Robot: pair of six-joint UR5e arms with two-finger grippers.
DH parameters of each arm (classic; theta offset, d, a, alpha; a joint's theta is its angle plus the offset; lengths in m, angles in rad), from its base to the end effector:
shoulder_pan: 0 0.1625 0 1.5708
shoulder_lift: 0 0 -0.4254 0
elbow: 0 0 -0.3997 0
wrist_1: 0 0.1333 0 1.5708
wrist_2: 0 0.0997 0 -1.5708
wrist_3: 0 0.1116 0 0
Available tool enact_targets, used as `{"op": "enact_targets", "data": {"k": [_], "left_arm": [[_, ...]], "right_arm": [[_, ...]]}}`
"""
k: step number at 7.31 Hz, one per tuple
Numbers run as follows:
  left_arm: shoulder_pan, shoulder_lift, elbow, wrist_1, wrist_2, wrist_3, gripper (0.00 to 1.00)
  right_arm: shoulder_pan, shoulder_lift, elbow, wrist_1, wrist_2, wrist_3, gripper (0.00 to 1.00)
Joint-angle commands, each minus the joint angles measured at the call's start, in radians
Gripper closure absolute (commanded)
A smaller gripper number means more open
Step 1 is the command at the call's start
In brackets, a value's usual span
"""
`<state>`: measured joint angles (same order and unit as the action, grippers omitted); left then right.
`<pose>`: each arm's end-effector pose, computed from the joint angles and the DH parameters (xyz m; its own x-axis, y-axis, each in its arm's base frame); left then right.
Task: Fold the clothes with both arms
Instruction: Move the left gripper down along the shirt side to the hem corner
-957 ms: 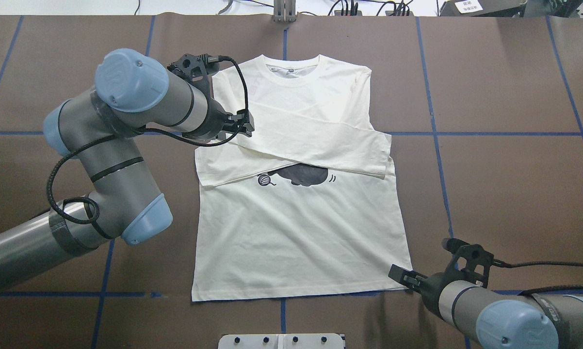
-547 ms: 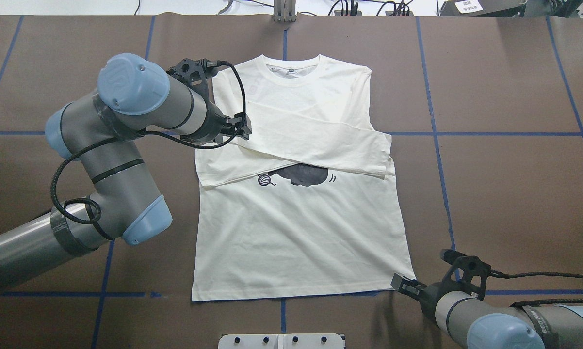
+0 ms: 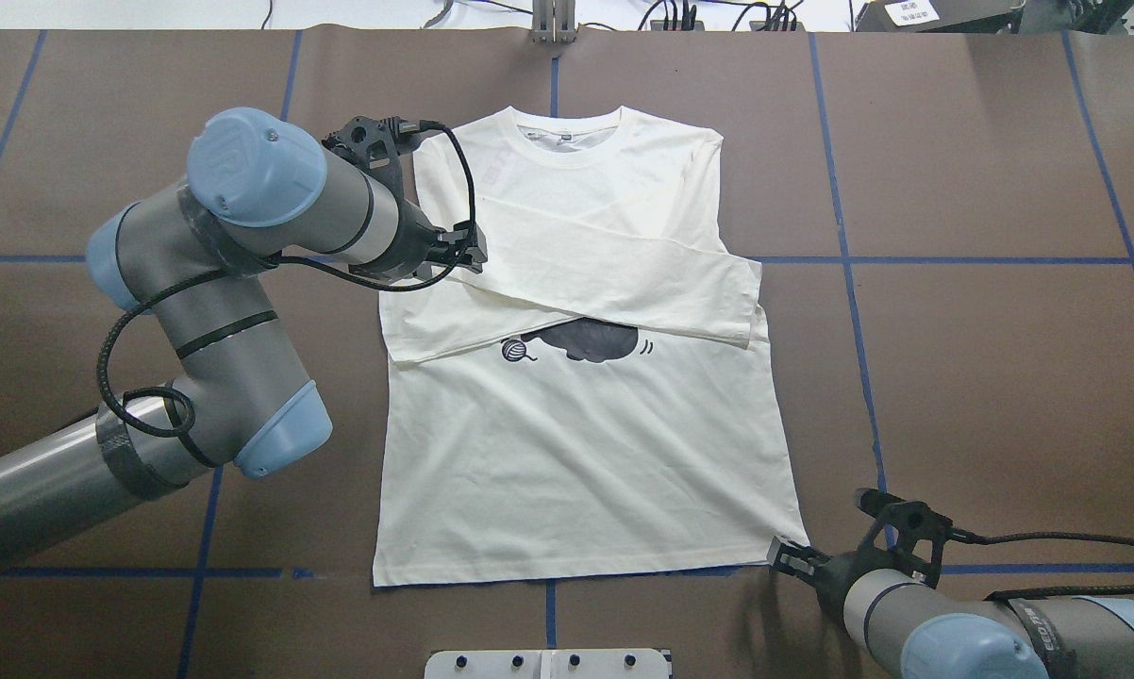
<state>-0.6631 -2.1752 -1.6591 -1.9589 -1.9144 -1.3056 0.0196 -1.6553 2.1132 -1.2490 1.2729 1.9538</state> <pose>0.4840 -0.4995 0.2188 0.4484 -0.0371 -0.8930 0.2360 0.9686 0.0783 -0.4652 -0.1752 0.4155 0.5754 0.3686 0.7301 -0.4744 0.8776 -0.0691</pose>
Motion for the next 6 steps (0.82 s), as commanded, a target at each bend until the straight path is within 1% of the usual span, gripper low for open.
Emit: {"op": "enact_targets", "data": {"k": [1, 3, 4, 5, 6], "left_arm": [[0.000, 0.012, -0.005, -0.009, 0.000, -0.004, 0.34], [0.000, 0.017, -0.004, -0.009, 0.000, -0.004, 0.32], [0.005, 0.044, -0.008, -0.009, 0.000, -0.007, 0.30], [0.011, 0.063, -0.057, -0.006, 0.005, -0.086, 0.30], [0.086, 0.174, -0.171, -0.003, 0.023, -0.178, 0.30]], "right_arm": [[0.000, 0.000, 0.004, 0.000, 0.000, 0.001, 1.00], [0.002, 0.000, 0.008, 0.002, -0.001, 0.001, 1.00], [0.003, 0.000, 0.013, 0.003, -0.003, 0.001, 1.00], [0.003, -0.001, 0.046, 0.003, 0.002, 0.001, 1.00], [0.002, -0.001, 0.059, 0.003, 0.008, 0.004, 1.00]]}}
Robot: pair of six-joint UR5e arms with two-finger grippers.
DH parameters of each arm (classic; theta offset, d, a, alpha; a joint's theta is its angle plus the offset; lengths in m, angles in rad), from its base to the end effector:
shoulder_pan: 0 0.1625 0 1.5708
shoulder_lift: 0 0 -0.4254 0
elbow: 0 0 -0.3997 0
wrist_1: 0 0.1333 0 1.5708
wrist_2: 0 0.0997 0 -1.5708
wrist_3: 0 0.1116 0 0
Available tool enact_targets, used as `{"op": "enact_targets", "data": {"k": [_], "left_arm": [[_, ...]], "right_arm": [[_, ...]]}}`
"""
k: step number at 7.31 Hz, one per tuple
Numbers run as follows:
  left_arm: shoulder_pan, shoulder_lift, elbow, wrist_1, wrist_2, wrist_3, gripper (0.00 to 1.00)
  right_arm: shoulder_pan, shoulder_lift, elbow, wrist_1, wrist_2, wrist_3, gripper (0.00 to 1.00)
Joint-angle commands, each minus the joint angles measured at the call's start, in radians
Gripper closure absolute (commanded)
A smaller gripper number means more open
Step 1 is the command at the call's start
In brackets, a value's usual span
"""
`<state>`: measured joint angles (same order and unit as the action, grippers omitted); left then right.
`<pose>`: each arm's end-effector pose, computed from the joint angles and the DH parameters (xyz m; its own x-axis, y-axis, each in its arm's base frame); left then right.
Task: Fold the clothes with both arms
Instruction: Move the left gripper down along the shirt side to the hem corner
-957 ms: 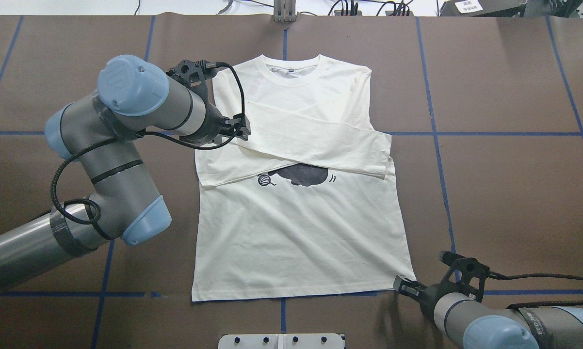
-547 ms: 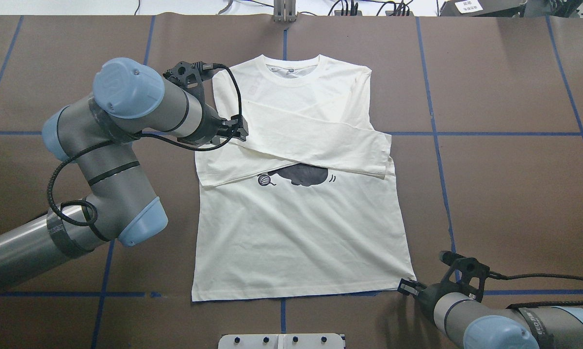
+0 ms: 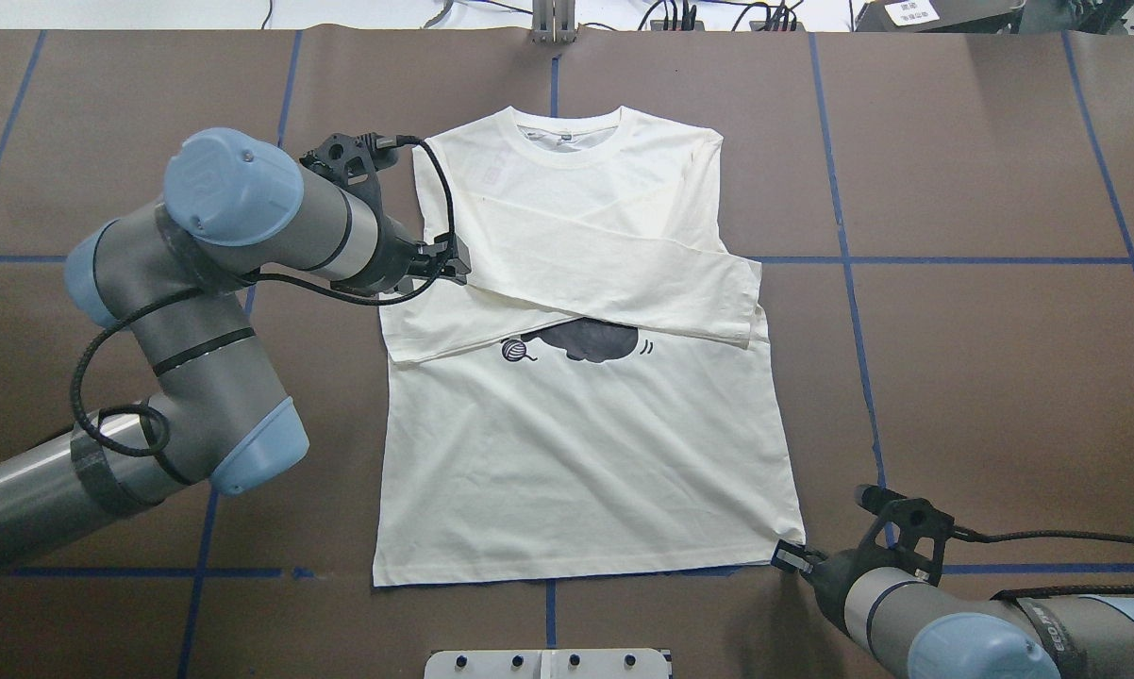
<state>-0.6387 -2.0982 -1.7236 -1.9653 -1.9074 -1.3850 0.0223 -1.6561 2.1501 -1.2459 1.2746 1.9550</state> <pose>0.4764 -0.4738 0.2412 0.4365 -0.1069 -0.8934 0.2532 0.9674 0.0080 -0.4579 -0.1761 0.3969 0.5452 0.3707 0.7519 -0.4733 0.8764 -0.0889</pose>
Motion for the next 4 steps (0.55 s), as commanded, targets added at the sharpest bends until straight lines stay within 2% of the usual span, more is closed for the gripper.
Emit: {"op": "enact_targets", "data": {"k": [1, 2, 4], "left_arm": [[0.164, 0.251, -0.236, 0.003, 0.098, -0.129, 0.30], [0.244, 0.324, -0.293, 0.006, 0.149, -0.199, 0.31], [0.348, 0.345, -0.297, 0.014, 0.195, -0.332, 0.31]], "right_arm": [[-0.001, -0.001, 0.025, 0.000, 0.008, 0.002, 1.00], [0.001, -0.001, 0.037, 0.000, 0.009, 0.002, 1.00], [0.002, -0.001, 0.050, 0.002, 0.006, 0.002, 1.00]]}}
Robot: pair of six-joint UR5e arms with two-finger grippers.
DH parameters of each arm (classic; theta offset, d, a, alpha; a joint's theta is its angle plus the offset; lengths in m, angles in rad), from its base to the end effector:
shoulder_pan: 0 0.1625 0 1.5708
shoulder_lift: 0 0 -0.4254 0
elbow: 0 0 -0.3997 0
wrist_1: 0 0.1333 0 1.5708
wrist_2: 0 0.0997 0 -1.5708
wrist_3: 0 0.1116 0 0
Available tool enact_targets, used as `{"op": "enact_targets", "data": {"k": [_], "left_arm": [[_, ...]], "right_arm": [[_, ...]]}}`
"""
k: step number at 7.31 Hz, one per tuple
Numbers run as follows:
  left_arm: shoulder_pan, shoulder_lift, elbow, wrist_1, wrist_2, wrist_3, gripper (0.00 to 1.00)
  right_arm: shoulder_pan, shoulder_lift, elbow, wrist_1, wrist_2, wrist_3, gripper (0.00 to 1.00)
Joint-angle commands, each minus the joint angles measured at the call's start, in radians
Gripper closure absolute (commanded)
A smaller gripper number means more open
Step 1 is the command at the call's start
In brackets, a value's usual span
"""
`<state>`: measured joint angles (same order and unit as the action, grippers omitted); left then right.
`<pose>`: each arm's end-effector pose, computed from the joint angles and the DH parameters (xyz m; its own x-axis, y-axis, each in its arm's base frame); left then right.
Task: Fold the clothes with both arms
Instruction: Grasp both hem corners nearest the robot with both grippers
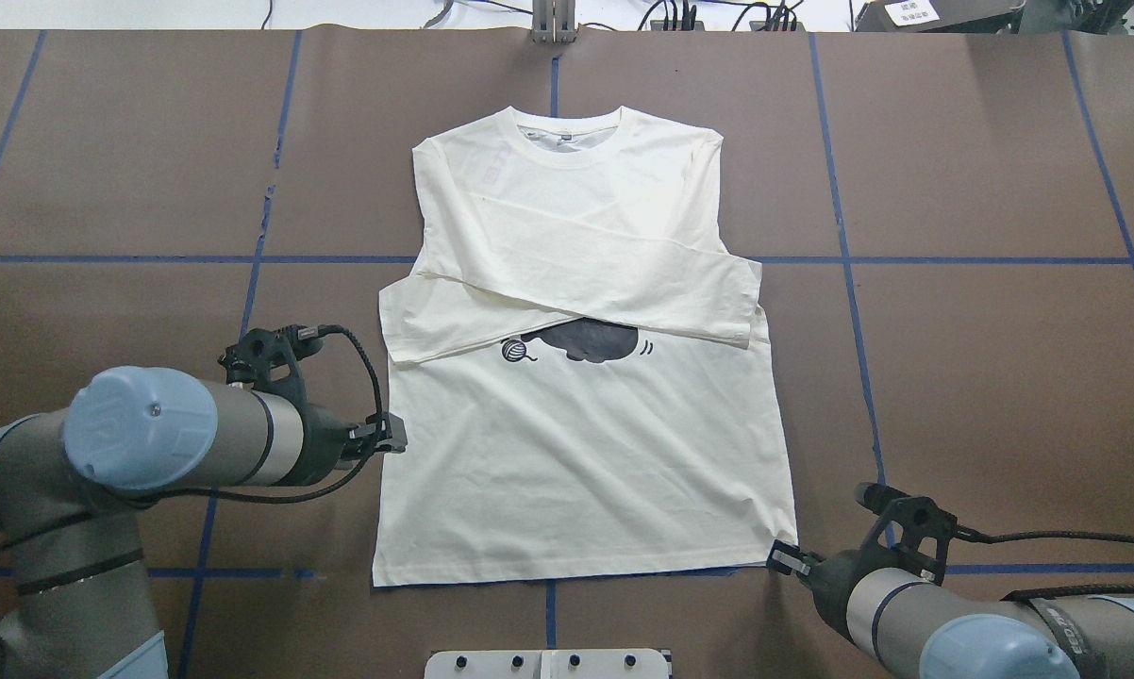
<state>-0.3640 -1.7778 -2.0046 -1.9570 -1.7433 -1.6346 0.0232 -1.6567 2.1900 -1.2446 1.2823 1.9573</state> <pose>0.4766 -0.3037 0.3114 0.4689 -0.2458 -0.8484 0.2439 0.9592 -0.1432 -0.4499 -0.1755 0.3775 0.5149 0.3734 0.7716 -0.4662 0.8774 -0.1135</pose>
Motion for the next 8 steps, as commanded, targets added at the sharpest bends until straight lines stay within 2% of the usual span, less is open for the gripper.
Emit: {"op": "enact_targets", "data": {"k": [1, 2, 6, 7, 8], "left_arm": [[0.129, 0.024, -0.014, 0.027, 0.053, -0.140, 0.31], [0.181, 0.024, -0.013, 0.053, 0.100, -0.175, 0.32], [0.227, 0.024, -0.005, 0.059, 0.105, -0.202, 0.44], [0.229, 0.023, -0.005, 0.059, 0.105, -0.202, 0.48], [0.228, 0.027, -0.003, 0.059, 0.105, -0.202, 0.60]], "right_arm": [[0.003, 0.000, 0.010, -0.001, -0.001, 0.000, 1.00], [0.003, 0.000, 0.011, -0.001, -0.004, 0.000, 1.00], [0.003, -0.002, 0.010, -0.001, -0.006, 0.000, 1.00], [0.003, -0.002, 0.011, 0.001, -0.008, 0.000, 1.00], [0.003, -0.003, 0.010, 0.001, -0.009, 0.000, 1.00]]}}
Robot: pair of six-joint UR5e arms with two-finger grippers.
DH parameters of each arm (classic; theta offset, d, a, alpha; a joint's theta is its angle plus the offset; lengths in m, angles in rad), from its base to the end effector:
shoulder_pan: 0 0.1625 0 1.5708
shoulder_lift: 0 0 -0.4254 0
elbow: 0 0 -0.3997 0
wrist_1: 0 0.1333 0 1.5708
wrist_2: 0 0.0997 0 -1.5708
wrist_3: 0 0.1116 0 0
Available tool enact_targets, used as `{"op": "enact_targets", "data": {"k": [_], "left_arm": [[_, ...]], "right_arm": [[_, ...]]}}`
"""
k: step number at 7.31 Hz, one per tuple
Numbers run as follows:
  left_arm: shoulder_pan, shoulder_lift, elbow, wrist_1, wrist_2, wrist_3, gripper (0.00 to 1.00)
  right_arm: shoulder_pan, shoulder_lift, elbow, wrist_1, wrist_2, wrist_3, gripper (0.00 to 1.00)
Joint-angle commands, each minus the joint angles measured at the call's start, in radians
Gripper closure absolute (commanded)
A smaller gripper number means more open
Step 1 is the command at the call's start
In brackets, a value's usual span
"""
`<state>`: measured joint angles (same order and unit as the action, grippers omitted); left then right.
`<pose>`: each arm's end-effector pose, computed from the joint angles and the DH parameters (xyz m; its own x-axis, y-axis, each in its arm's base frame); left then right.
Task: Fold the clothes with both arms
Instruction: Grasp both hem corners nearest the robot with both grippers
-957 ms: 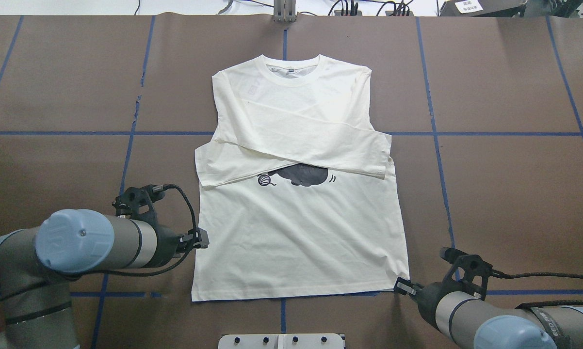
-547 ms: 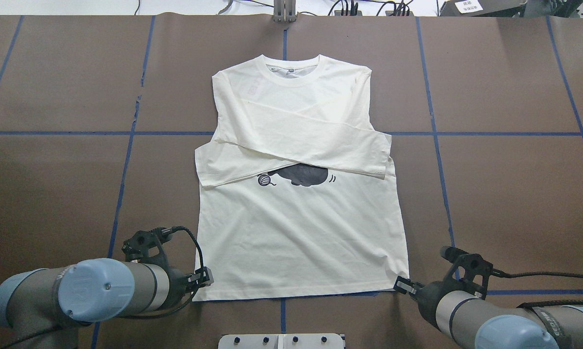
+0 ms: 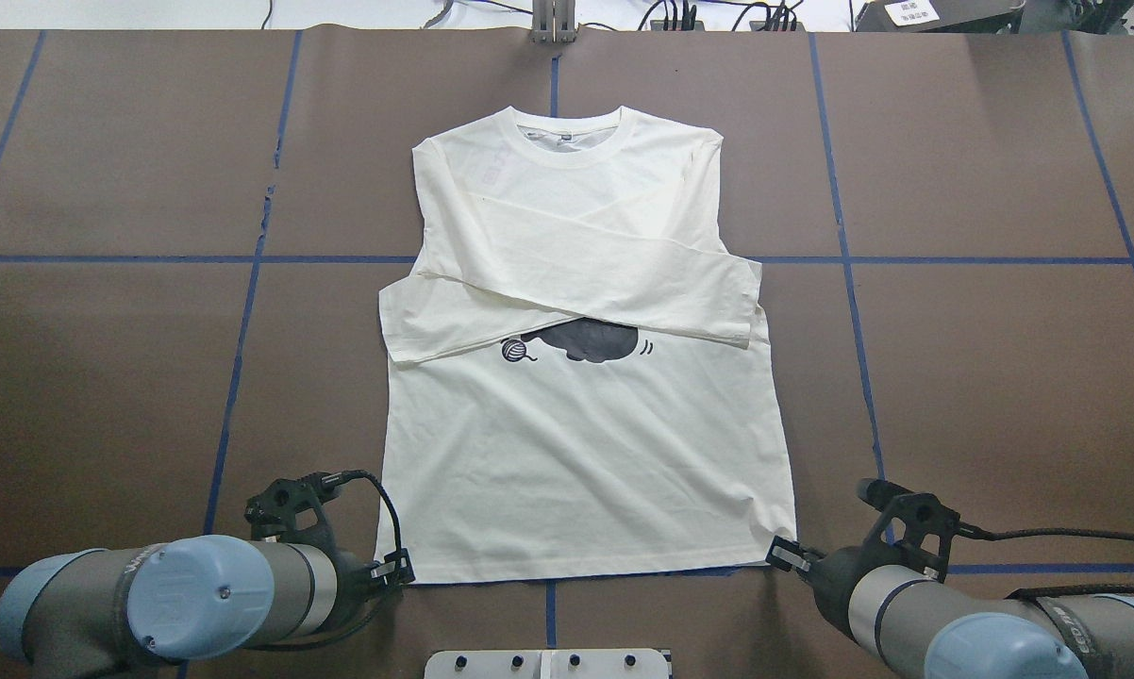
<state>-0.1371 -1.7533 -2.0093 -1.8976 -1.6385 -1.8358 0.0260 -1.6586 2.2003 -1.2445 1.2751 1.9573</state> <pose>0.5285 -0.1999 0.3323 0.5364 -0.3378 -0.7735 0.2305 0.9402 -0.2508 -0.4466 -0.1775 0.3731 0.5053 0.3739 0.7777 -0.4725 0.8740 -0.1132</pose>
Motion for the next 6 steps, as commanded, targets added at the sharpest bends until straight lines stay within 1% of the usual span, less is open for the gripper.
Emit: {"op": "enact_targets", "data": {"k": [1, 2, 3, 4, 5, 6], "left_arm": [[0.001, 0.005, 0.004, 0.000, 0.000, 0.000, 0.75], [0.001, 0.006, 0.007, 0.000, 0.000, 0.003, 0.96], [-0.001, 0.006, 0.004, 0.002, 0.000, 0.003, 1.00], [-0.002, 0.005, -0.012, 0.030, -0.001, 0.003, 1.00], [-0.010, 0.008, -0.075, 0.078, -0.003, 0.003, 1.00], [-0.007, 0.065, -0.174, 0.142, -0.003, 0.006, 1.00]], "right_arm": [[0.002, -0.001, 0.001, 0.000, -0.003, 0.000, 1.00], [0.000, -0.001, 0.001, 0.000, -0.002, 0.000, 1.00], [0.000, 0.000, 0.001, 0.000, -0.003, 0.000, 1.00], [0.002, -0.001, 0.007, 0.000, -0.003, 0.000, 1.00], [-0.001, 0.000, 0.024, 0.000, 0.003, 0.000, 1.00], [-0.002, -0.012, 0.051, -0.001, 0.018, 0.000, 1.00]]}}
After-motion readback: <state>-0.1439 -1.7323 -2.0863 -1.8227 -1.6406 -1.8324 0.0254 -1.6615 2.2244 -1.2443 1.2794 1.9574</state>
